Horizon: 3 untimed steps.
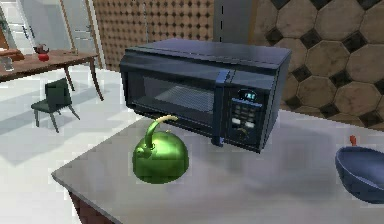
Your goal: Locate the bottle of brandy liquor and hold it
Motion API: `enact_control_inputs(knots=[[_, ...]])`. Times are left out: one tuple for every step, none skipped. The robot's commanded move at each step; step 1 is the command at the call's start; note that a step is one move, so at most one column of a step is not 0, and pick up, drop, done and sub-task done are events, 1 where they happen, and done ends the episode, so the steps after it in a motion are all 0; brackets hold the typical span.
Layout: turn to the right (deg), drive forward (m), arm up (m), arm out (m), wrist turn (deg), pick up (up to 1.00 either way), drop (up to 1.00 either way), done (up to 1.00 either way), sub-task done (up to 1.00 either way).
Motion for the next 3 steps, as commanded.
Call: enact_control_inputs(knots=[[0.0, 0.0, 0.0, 0.0, 45.0, 0.0, 0.0, 0.0, 0.0], [0.0, 0.0, 0.0, 0.0, 21.0, 0.0, 0.0, 0.0, 0.0], [0.0, 0.0, 0.0, 0.0, 0.0, 1.0, 0.0, 0.0, 0.0]])
